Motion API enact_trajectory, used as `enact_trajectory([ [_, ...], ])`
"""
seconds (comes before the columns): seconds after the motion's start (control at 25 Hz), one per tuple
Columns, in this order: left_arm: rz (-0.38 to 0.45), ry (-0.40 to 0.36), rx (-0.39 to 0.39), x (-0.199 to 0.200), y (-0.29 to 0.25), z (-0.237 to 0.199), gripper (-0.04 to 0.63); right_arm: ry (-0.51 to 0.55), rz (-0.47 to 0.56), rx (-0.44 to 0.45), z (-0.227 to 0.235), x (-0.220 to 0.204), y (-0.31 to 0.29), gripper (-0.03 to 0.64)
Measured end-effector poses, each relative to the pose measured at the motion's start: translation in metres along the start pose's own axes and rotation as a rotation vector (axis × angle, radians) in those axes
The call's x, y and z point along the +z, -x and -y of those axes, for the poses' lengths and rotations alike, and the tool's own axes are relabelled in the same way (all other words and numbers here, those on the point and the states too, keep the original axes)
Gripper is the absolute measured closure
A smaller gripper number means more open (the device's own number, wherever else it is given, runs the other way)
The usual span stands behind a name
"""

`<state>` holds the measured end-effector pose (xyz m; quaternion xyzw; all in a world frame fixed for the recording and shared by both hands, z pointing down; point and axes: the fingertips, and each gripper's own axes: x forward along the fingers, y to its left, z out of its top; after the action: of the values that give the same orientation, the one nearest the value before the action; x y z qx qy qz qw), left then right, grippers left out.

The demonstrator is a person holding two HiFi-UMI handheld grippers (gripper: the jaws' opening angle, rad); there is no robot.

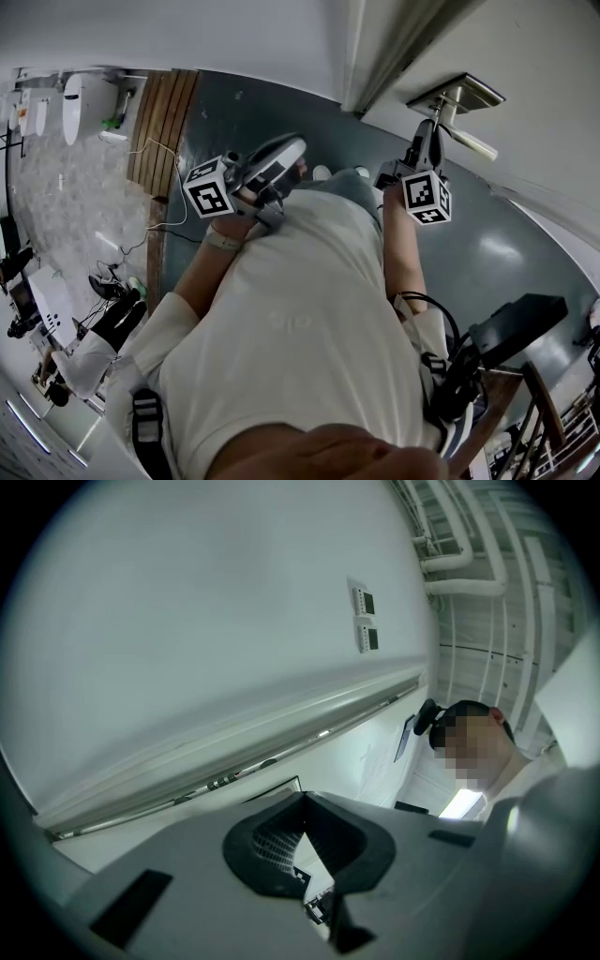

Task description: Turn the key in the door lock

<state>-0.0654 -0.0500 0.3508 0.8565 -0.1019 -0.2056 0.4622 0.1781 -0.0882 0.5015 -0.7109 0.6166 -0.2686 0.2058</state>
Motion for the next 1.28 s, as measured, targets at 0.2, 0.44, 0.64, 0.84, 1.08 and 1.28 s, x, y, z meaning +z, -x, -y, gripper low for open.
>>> enact_trajectory([
  [0.2,0.013,0.006,0.004,0.003,0.003,0.000,0.586,-0.233,0.002,0.027,-0.003,0.000,-0.001,0.566],
  [0.44,0.023,0.011,0.003,0.002,0.005,-0.001,0.586,-0.533,0.015,0.035,0.003,-0.003,0.001,0.568],
  [0.64,0.026,0.012,0.004,0.003,0.006,-0.001,0.586,-0.800,0.031,0.038,0.006,-0.008,0.003,0.573],
  [0.84,0.021,0.017,0.002,-0.001,0.005,-0.002,0.586,-1.153,0.074,0.107,0.013,-0.013,0.001,0.577],
  [1.08,0.009,0.023,-0.002,-0.005,0.001,-0.003,0.586,-1.297,0.113,0.140,0.015,-0.017,-0.003,0.577],
  [1.28,0.013,0.022,0.001,-0.007,0.002,-0.003,0.586,-1.311,0.111,0.147,0.018,-0.019,-0.004,0.577],
])
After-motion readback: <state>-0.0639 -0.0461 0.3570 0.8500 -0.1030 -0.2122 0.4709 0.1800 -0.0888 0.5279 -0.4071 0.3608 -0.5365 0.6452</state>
